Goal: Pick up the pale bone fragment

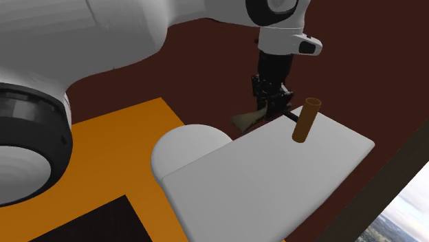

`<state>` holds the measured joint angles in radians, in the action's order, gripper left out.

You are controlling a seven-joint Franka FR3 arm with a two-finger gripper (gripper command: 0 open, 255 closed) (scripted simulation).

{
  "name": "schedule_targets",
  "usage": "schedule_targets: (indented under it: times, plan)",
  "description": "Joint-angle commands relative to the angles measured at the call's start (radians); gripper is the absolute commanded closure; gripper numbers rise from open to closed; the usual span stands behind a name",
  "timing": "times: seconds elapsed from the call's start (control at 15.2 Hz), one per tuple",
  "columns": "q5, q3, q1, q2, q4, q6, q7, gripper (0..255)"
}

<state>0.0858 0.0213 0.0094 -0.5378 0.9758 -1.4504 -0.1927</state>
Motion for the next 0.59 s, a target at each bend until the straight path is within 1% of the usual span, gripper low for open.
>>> schedule_targets:
  times: [0.0,0.26,0.33,0.4,0.53]
  plan:
    - [0.001,0.000,0.002,-0.018,-0.059,0.041,0.002,255]
    - [0.002,-0.002,0.006,-0.081,-0.221,0.140,0.009,255]
    - [0.003,-0.003,0.007,-0.107,-0.279,0.173,0.011,255]
    - [0.004,-0.004,0.009,-0.146,-0.363,0.217,0.015,255]
    - [0.004,-0.005,0.010,-0.154,-0.379,0.225,0.016,255]
